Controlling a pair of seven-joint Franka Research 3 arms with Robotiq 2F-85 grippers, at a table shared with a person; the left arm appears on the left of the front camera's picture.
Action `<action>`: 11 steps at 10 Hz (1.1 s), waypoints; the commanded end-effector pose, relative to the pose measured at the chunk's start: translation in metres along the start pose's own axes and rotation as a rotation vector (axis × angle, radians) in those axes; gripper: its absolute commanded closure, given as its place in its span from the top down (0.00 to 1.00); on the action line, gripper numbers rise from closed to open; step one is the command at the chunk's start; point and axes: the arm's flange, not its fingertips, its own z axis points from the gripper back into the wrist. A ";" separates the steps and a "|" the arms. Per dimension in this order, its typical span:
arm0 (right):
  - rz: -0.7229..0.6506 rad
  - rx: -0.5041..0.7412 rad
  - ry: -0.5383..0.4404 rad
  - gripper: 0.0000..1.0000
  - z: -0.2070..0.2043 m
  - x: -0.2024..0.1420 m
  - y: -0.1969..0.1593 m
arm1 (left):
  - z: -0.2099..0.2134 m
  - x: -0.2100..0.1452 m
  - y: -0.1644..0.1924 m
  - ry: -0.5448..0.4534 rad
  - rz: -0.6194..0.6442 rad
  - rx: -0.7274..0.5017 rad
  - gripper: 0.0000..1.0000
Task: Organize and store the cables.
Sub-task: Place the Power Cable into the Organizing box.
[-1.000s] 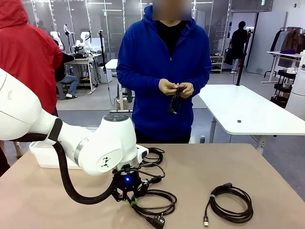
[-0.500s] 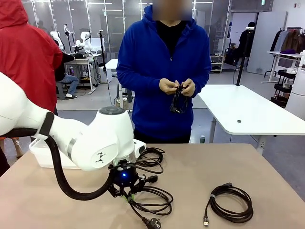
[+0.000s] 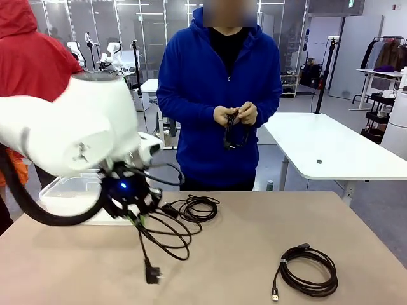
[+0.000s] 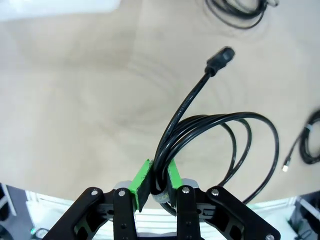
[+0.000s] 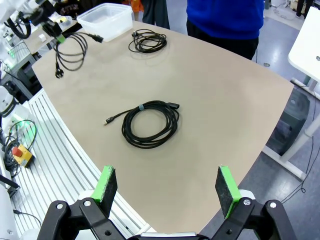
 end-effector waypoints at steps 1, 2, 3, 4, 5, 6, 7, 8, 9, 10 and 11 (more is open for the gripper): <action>0.018 0.003 -0.007 1.00 0.000 0.000 0.000 | 0.025 0.016 0.025 0.011 -0.122 0.020 0.05; 0.018 0.003 -0.007 1.00 0.000 0.000 0.000 | 0.028 0.021 0.030 0.001 -0.146 0.020 0.05; 0.018 0.003 -0.007 1.00 0.000 0.000 0.000 | 0.026 0.025 0.023 0.009 -0.242 0.024 0.05; 0.018 0.003 -0.007 1.00 0.000 0.000 0.000 | 0.029 0.015 0.027 -0.013 -0.103 0.017 0.05; 0.018 0.003 -0.007 1.00 0.000 0.000 0.000 | 0.029 0.015 0.027 -0.013 -0.103 0.017 0.05; 0.018 0.003 -0.007 1.00 0.000 0.000 0.000 | 0.029 0.015 0.027 -0.013 -0.103 0.017 0.05; 0.018 0.003 -0.007 1.00 0.000 0.000 0.000 | 0.029 0.015 0.027 -0.013 -0.103 0.017 0.05; 0.018 0.003 -0.007 1.00 0.000 0.000 0.000 | 0.026 0.017 0.028 -0.007 -0.140 0.026 0.17; 0.018 0.003 -0.007 1.00 0.000 0.000 0.000 | 0.043 0.025 0.042 -0.098 -0.295 0.020 0.17; 0.018 0.003 -0.007 1.00 0.000 0.000 0.000 | 0.063 0.044 0.065 -0.124 -0.310 -0.010 0.17; 0.018 0.003 -0.007 1.00 0.000 0.000 0.000 | 0.079 0.064 0.091 -0.150 -0.288 -0.058 0.17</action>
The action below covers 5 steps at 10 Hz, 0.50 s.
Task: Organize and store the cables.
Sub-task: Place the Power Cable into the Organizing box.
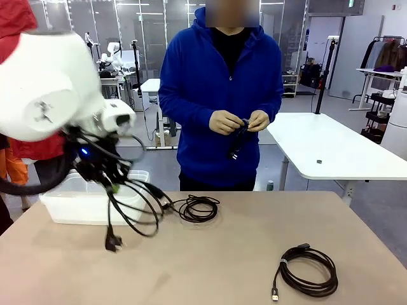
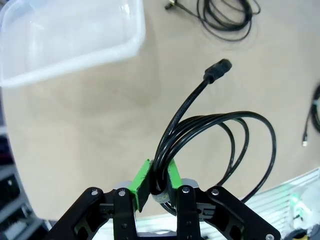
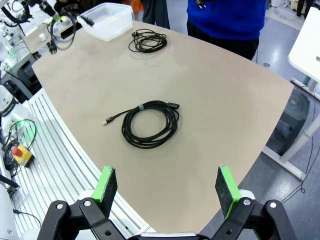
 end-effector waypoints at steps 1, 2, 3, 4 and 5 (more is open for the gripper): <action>0.015 0.003 -0.010 1.00 0.000 -0.002 0.000 | 0.023 0.021 0.059 -0.081 -0.017 -0.098 0.17; 0.015 0.003 -0.010 1.00 0.000 -0.002 0.000 | 0.026 0.027 0.088 -0.134 -0.027 -0.165 0.17; 0.015 0.003 -0.010 1.00 0.000 -0.002 0.000 | 0.024 0.032 0.119 -0.195 -0.068 -0.217 0.17; 0.015 0.003 -0.010 1.00 0.000 -0.002 0.000 | 0.023 0.034 0.143 -0.186 -0.120 -0.285 0.17; 0.015 0.003 -0.010 1.00 0.000 -0.002 0.000 | 0.022 0.037 0.162 -0.182 -0.160 -0.293 0.17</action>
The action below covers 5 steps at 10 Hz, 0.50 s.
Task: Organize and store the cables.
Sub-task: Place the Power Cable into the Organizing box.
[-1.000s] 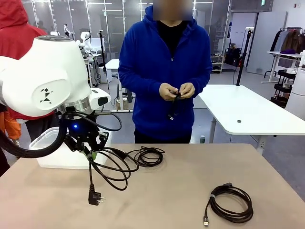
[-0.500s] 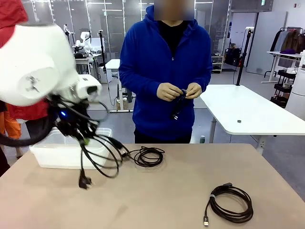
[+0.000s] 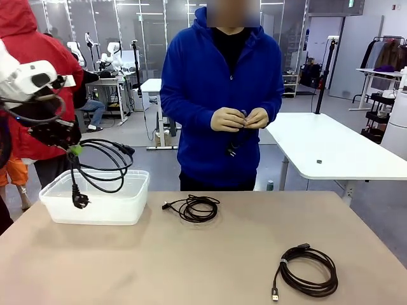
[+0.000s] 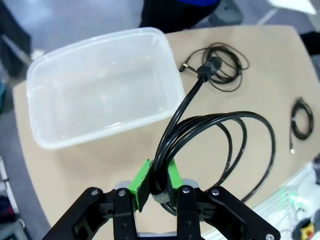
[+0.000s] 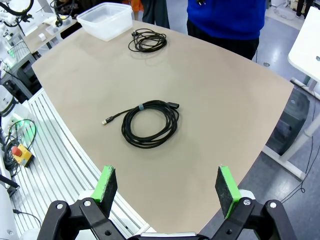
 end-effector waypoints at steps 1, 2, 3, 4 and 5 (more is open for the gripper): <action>0.016 0.003 -0.011 1.00 0.000 -0.001 0.000 | -0.006 0.004 0.018 0.016 -0.061 -0.106 0.17; 0.016 0.003 -0.011 1.00 0.000 -0.001 0.000 | -0.013 0.013 0.028 -0.005 -0.048 -0.109 0.17; 0.016 0.003 -0.011 1.00 0.000 -0.001 0.000 | -0.021 0.022 0.033 -0.027 -0.021 -0.040 0.17; 0.016 0.003 -0.011 1.00 0.000 -0.001 0.000 | -0.028 0.032 0.037 -0.035 -0.004 -0.024 0.17; 0.016 0.003 -0.011 1.00 0.000 -0.001 0.000 | -0.035 0.045 0.042 -0.041 0.011 -0.023 0.17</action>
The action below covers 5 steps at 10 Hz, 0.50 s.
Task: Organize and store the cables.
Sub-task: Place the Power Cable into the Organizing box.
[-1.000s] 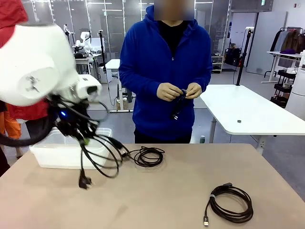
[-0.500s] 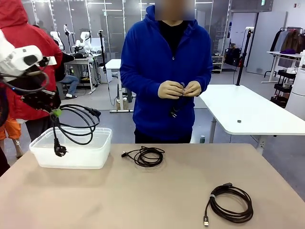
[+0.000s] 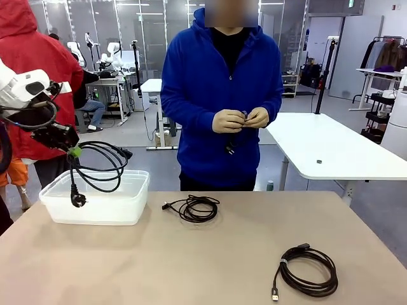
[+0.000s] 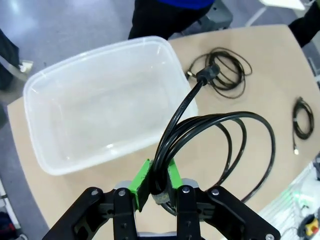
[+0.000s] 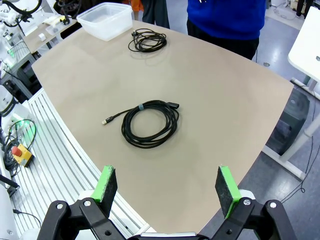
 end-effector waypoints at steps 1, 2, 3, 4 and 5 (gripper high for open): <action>0.016 0.004 -0.011 1.00 0.000 -0.001 0.000 | -0.013 0.040 0.010 -0.040 0.039 0.036 0.17; 0.016 0.004 -0.011 1.00 0.000 -0.001 0.000 | -0.017 0.056 0.017 -0.064 0.047 0.087 0.17; 0.016 0.004 -0.011 1.00 0.000 -0.001 0.000 | -0.025 0.069 0.027 -0.070 0.045 0.180 0.17; 0.016 0.004 -0.011 1.00 0.000 -0.001 0.000 | -0.036 0.077 0.039 -0.043 0.062 0.193 0.17; 0.016 0.004 -0.011 1.00 0.000 -0.001 0.000 | -0.053 0.083 0.055 -0.036 0.094 0.211 0.17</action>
